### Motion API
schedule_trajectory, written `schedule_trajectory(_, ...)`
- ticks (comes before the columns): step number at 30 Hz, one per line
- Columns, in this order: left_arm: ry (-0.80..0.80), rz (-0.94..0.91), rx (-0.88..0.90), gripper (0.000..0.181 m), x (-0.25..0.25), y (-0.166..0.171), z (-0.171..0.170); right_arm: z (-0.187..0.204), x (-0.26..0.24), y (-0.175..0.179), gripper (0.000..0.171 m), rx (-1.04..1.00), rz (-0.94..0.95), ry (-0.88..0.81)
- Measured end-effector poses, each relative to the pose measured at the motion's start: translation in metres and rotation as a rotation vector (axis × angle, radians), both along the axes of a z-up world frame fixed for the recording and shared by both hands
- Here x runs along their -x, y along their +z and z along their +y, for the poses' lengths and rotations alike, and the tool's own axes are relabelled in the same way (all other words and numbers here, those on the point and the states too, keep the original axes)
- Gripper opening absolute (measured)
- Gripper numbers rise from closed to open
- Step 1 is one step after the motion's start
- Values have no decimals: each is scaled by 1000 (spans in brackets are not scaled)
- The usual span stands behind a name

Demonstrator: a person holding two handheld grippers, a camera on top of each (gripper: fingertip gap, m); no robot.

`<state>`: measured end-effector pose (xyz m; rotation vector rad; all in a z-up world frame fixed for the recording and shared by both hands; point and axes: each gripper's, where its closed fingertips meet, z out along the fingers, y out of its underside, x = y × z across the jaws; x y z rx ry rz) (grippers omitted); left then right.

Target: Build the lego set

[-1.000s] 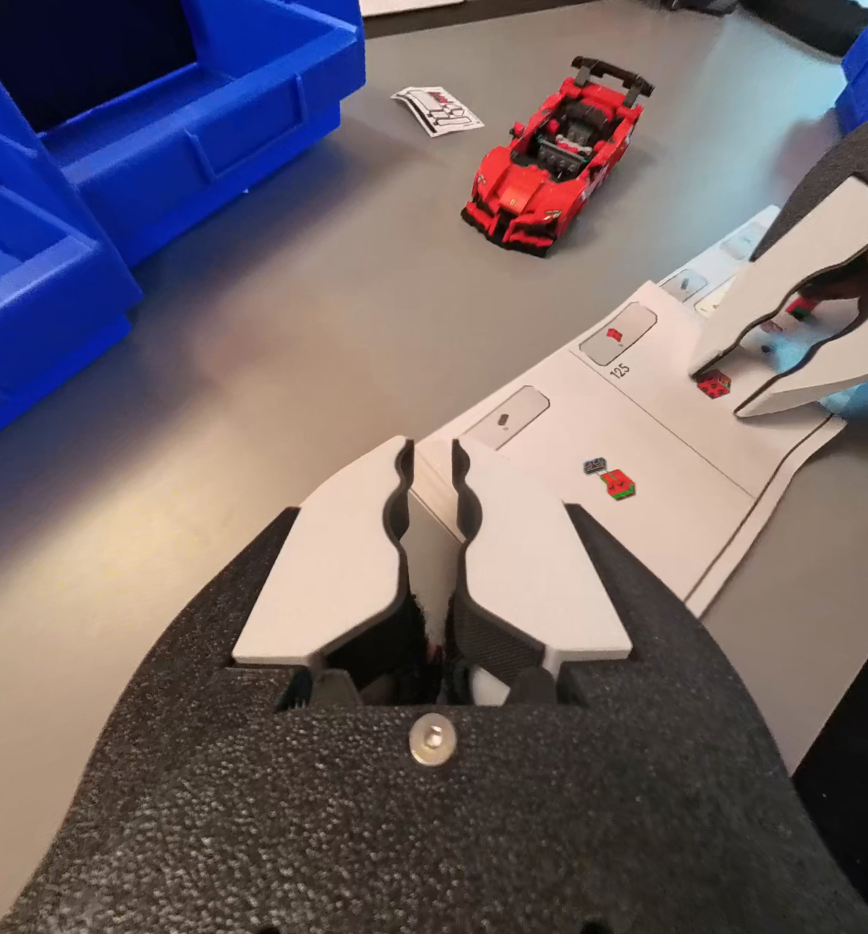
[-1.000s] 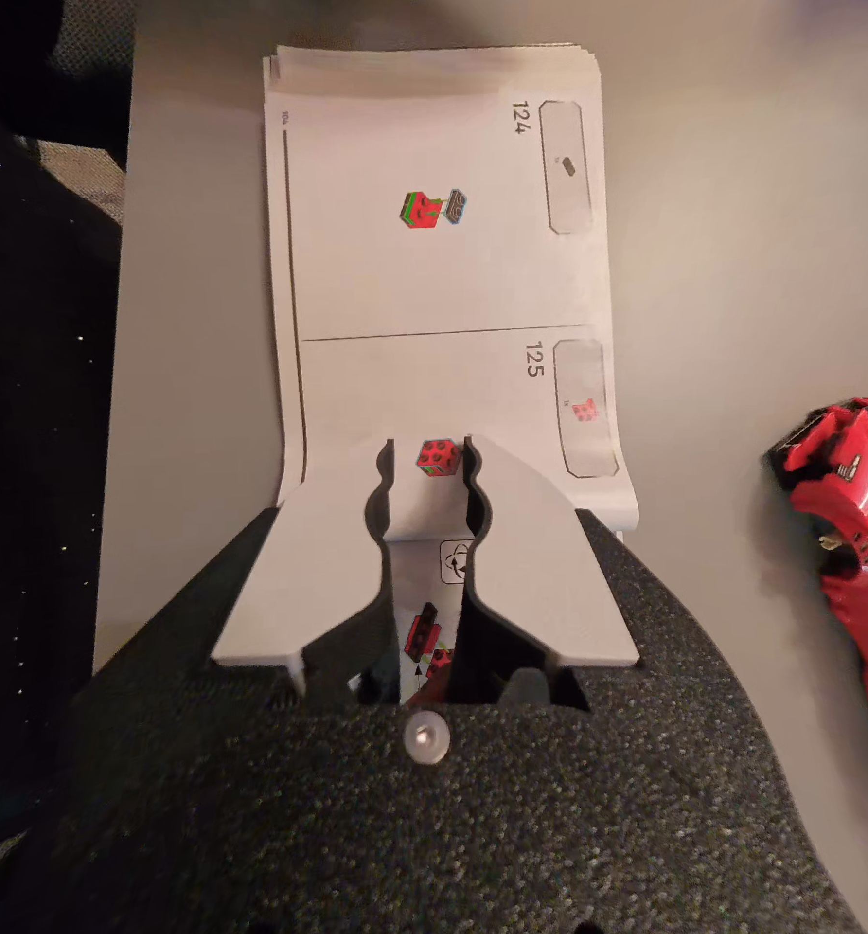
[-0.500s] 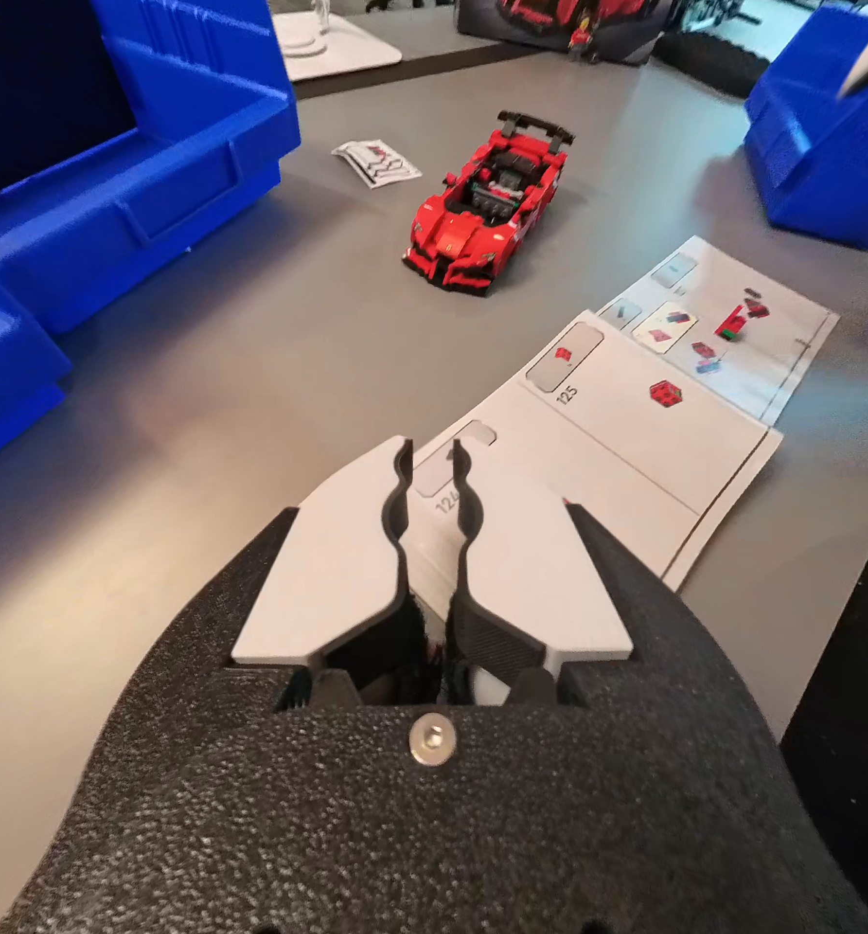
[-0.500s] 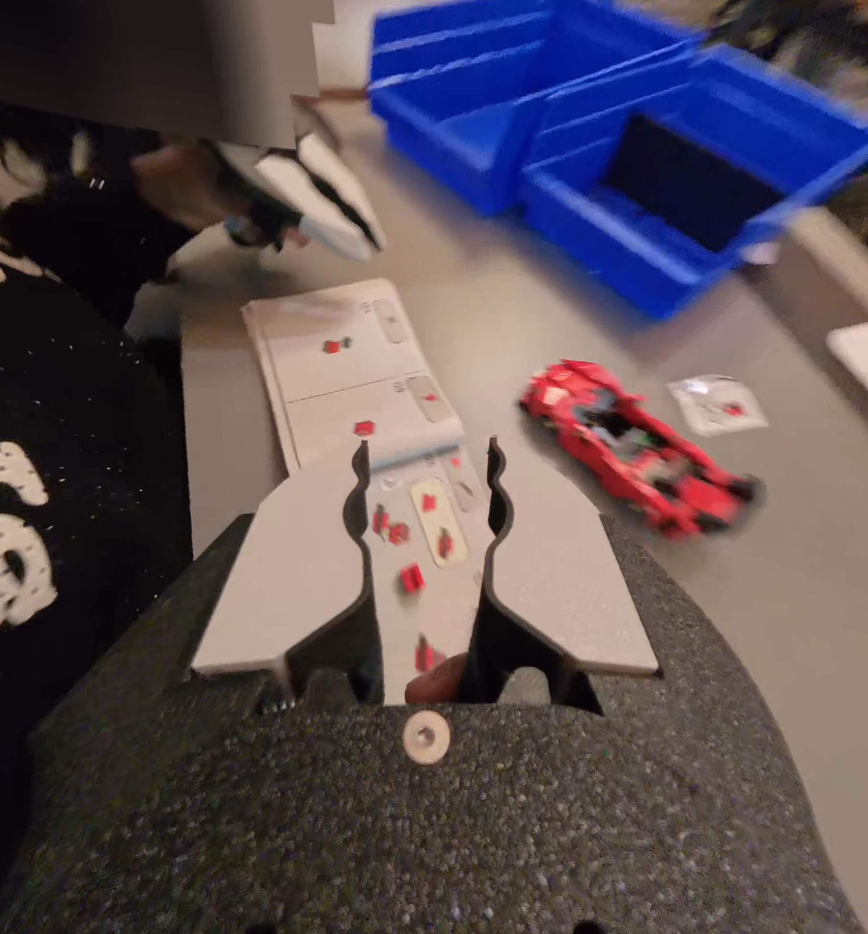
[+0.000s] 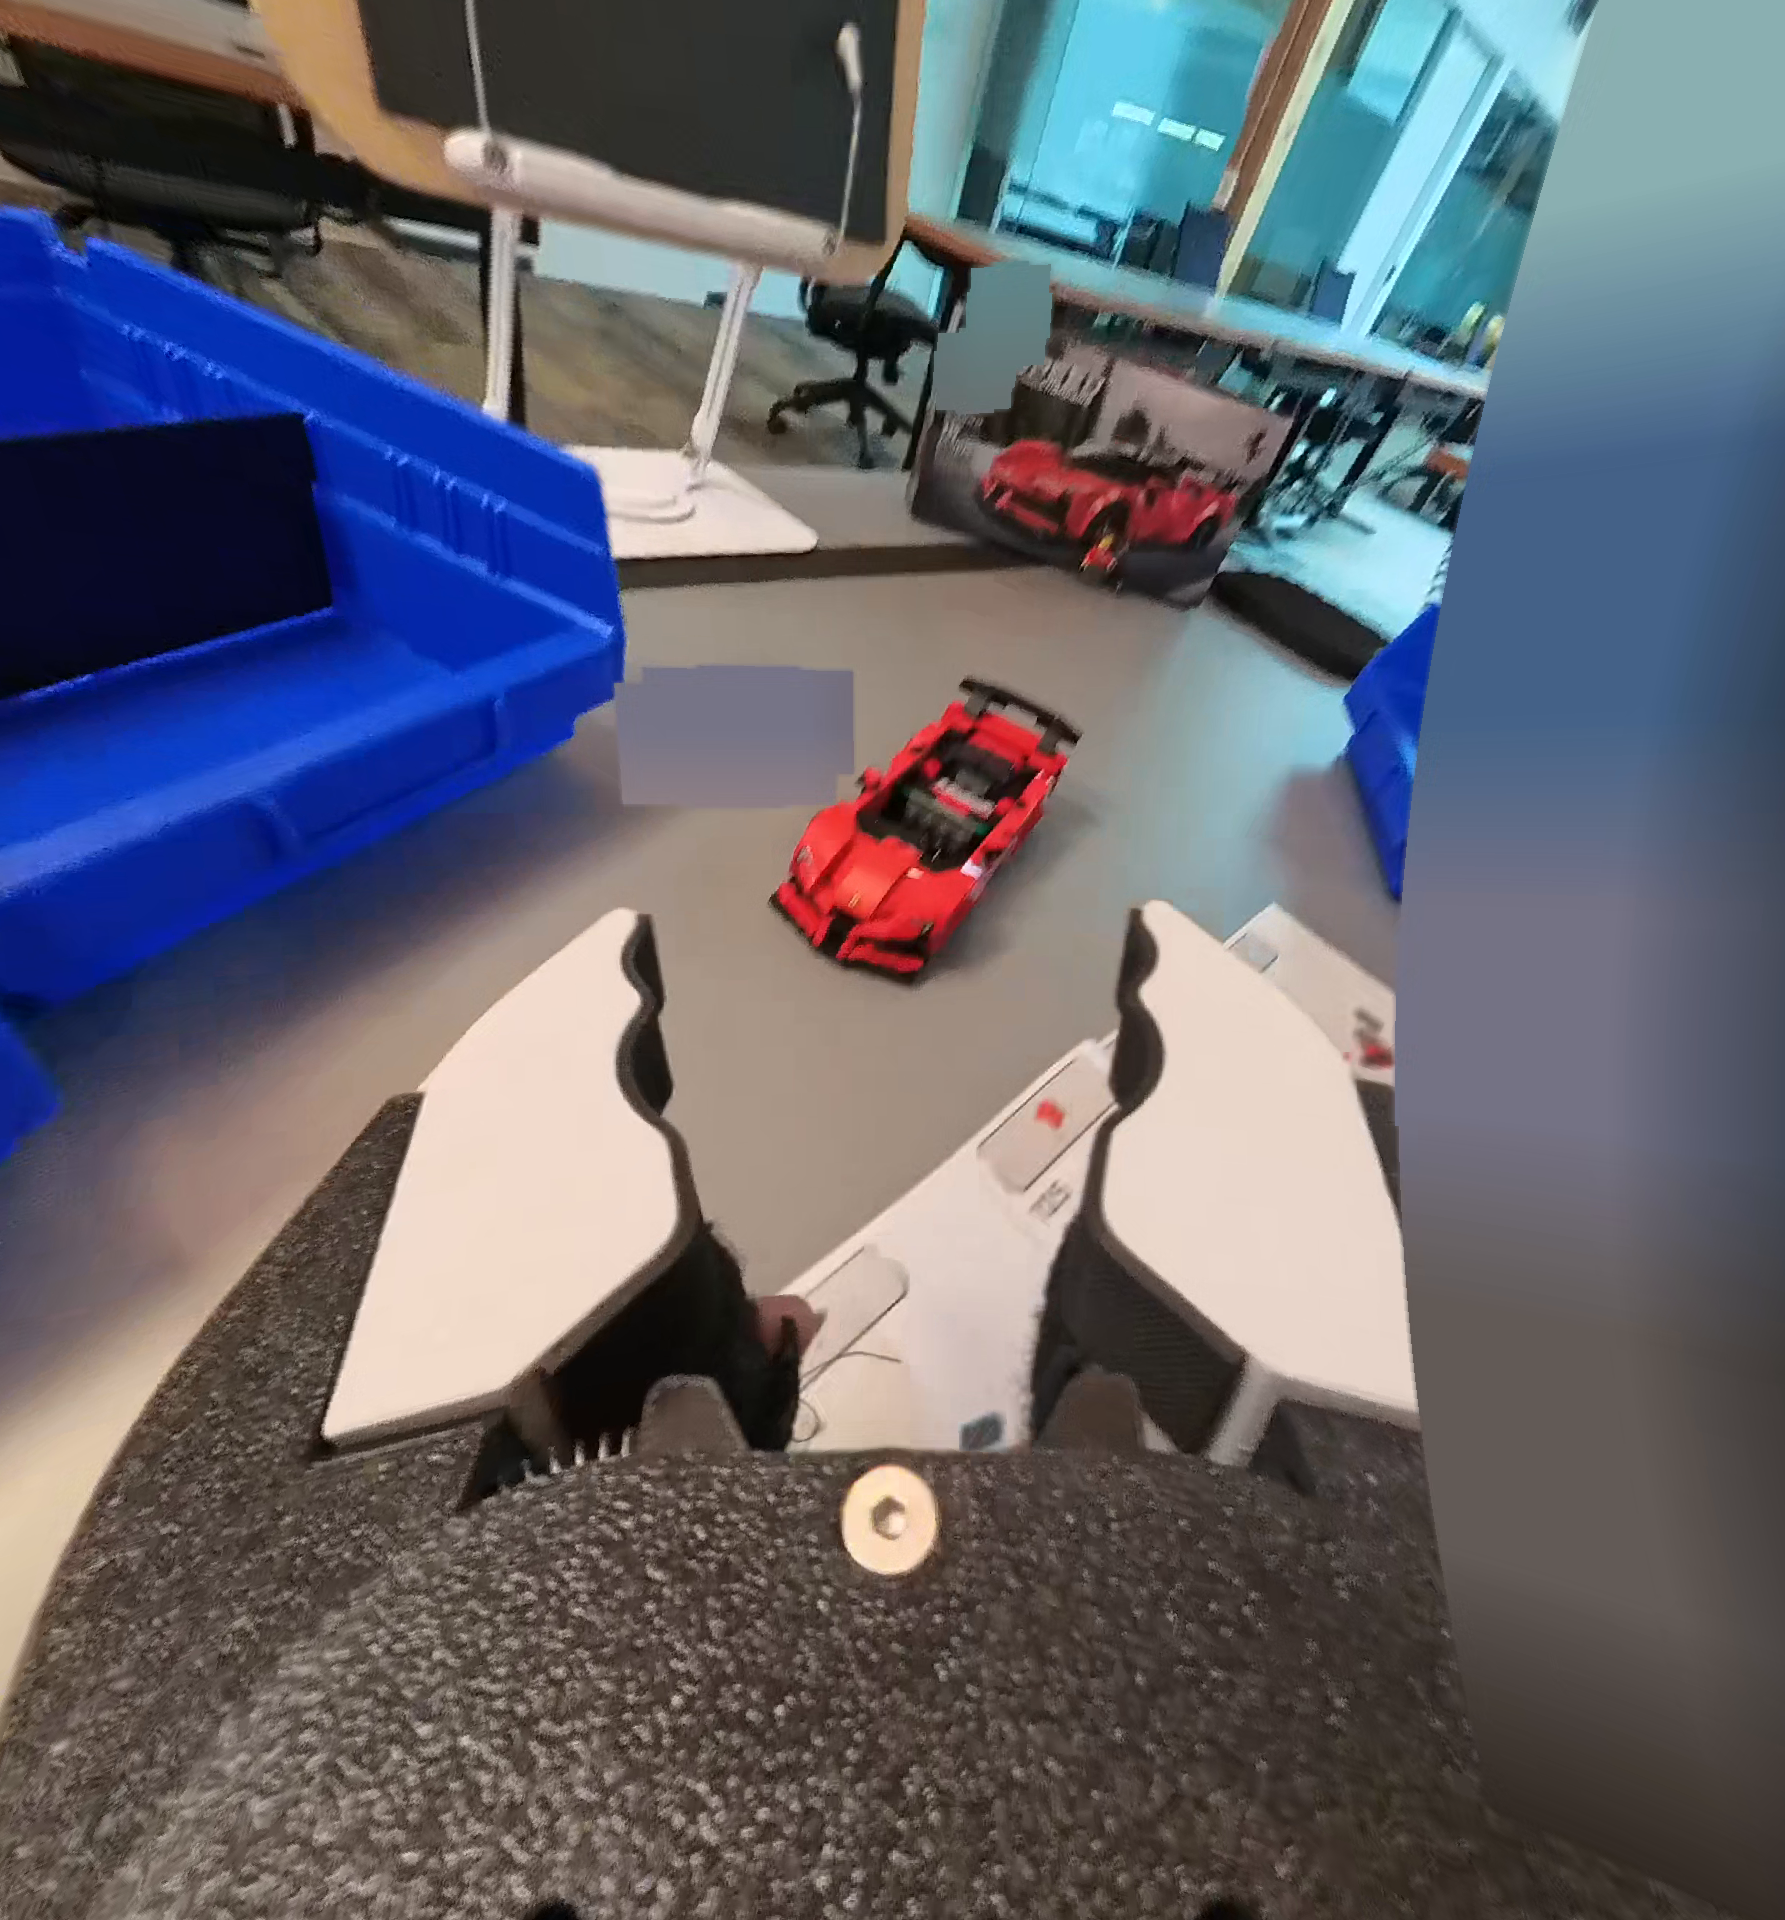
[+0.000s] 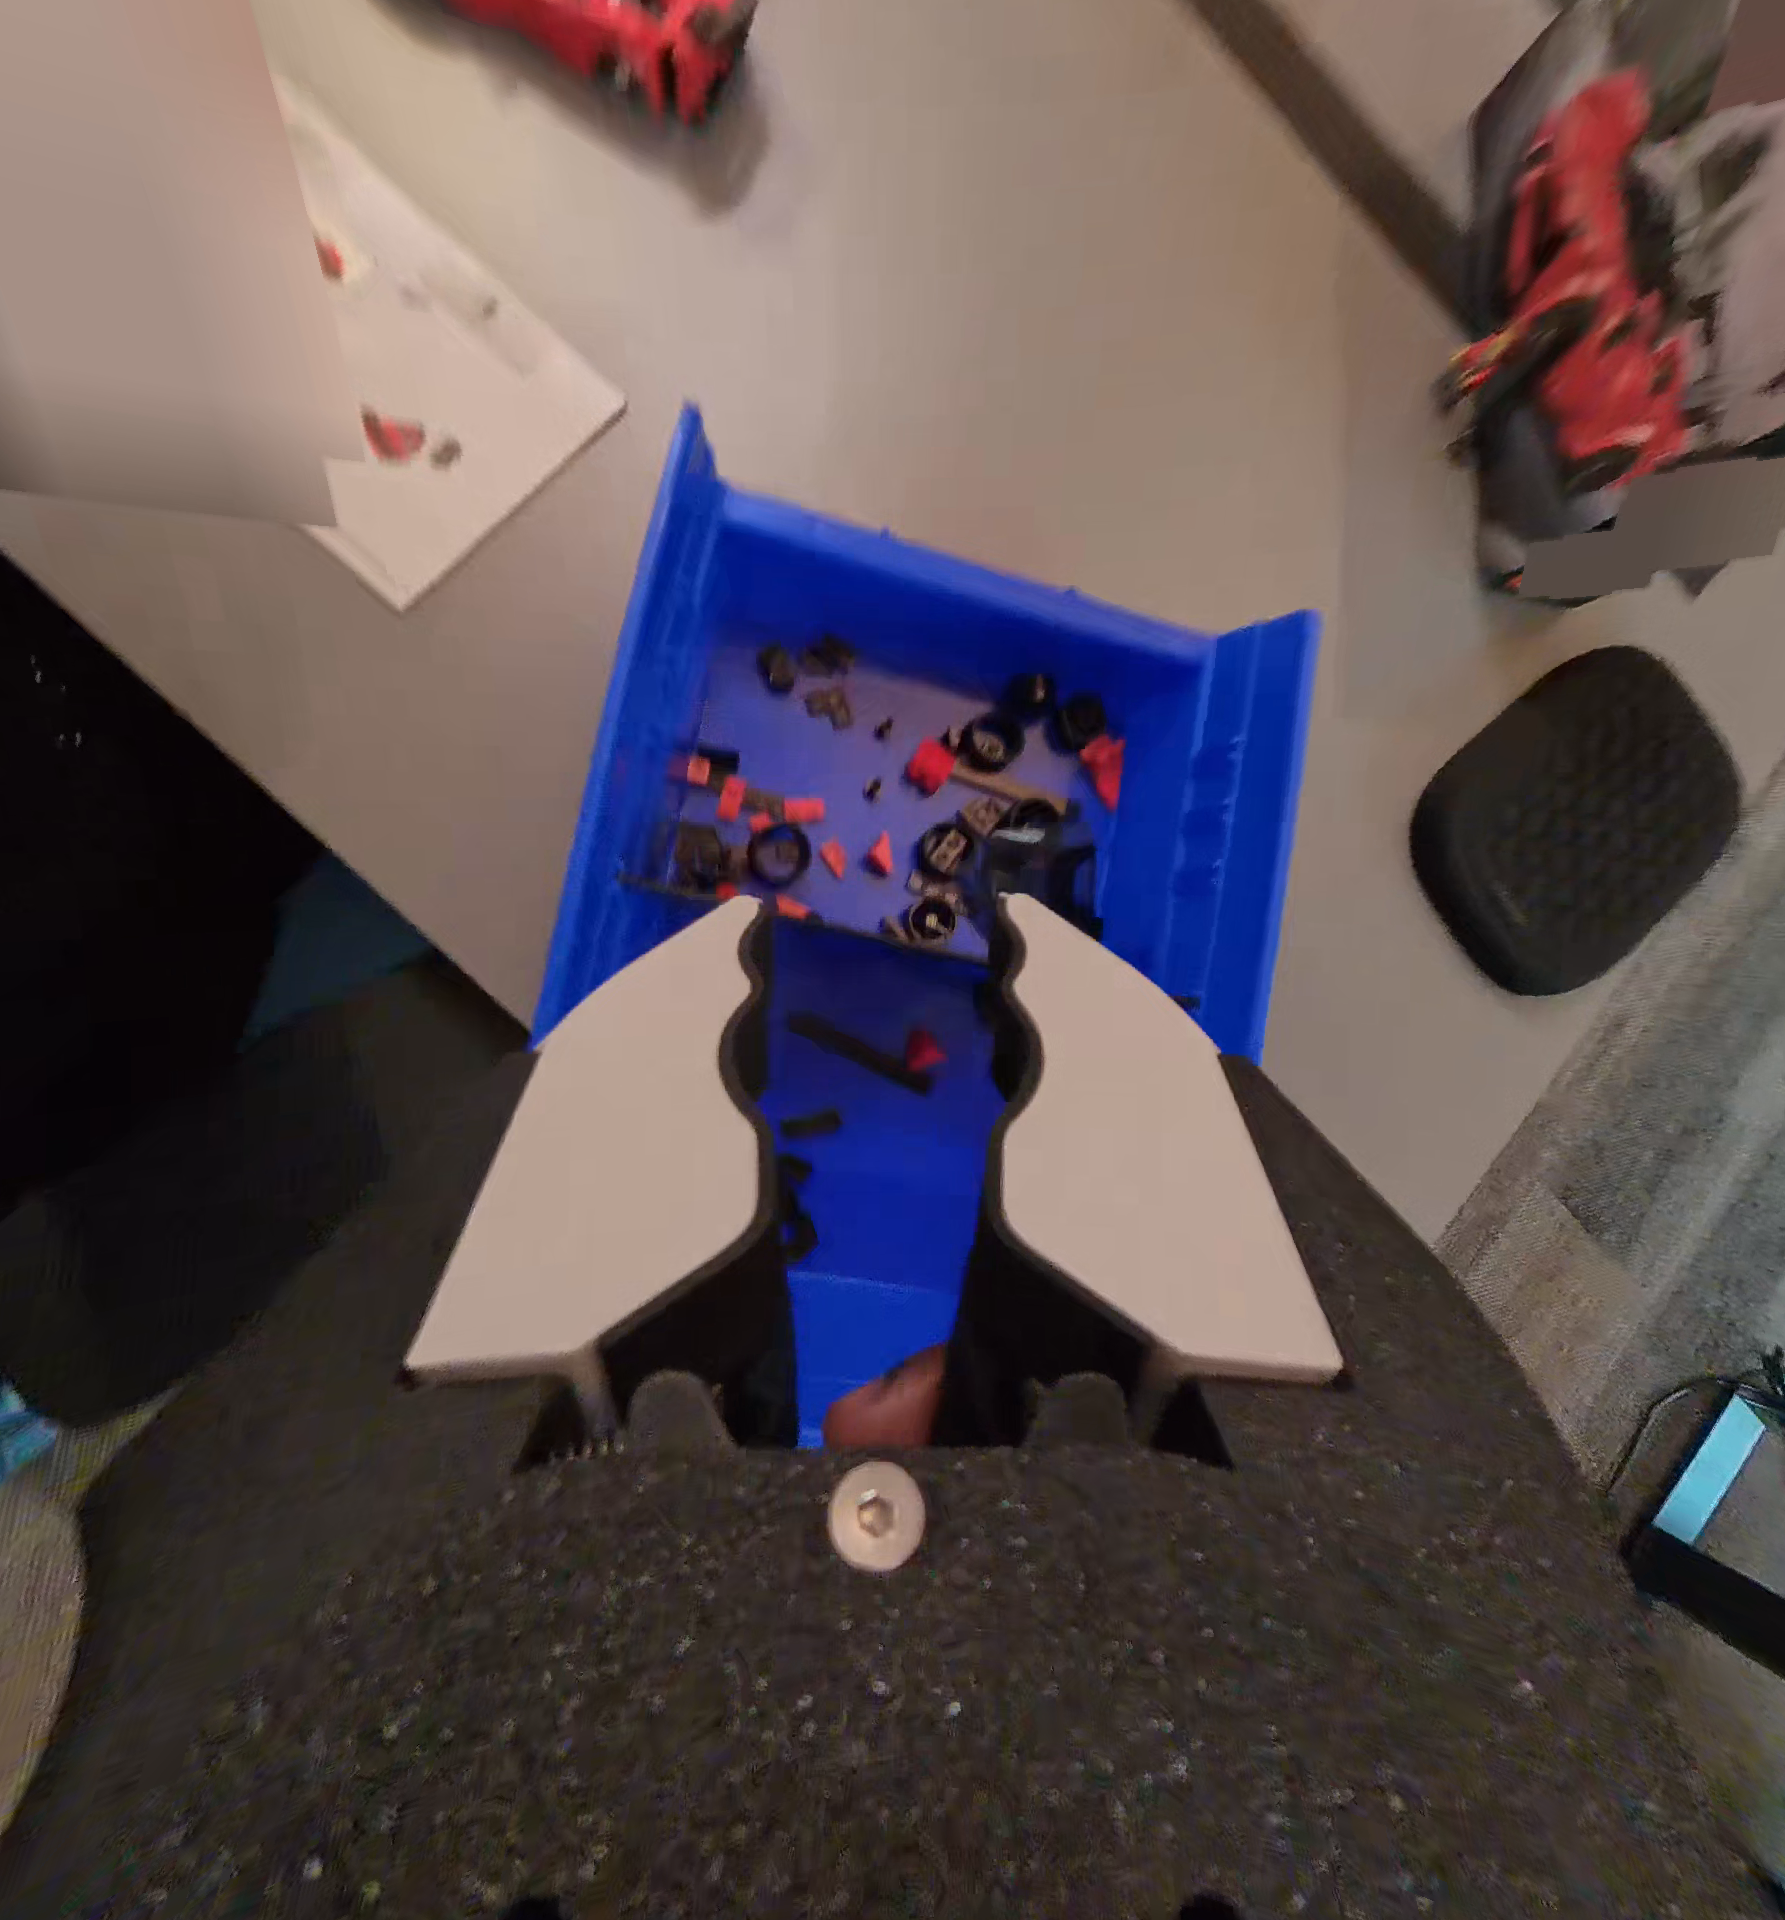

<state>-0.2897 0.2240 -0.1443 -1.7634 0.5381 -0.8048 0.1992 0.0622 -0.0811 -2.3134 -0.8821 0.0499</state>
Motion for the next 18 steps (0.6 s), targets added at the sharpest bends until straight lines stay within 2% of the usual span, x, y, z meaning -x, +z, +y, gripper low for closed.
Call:
schedule_trajectory(5,-33,-56,38,112,-18,18,4,6,4,-37,45,190,47,200)
schedule_trajectory(7,-52,-33,70,124,-21,21,4,3,16,-47,52,254,101,328)
schedule_trajectory(10,-11,40,66,133,-17,24,11,11,17,-59,50,261,114,405)
schedule_trajectory(14,68,118,40,134,-6,29,22,31,15,-77,28,263,97,457)
schedule_trajectory(18,141,128,22,127,3,36,33,54,29,-94,27,289,77,472)
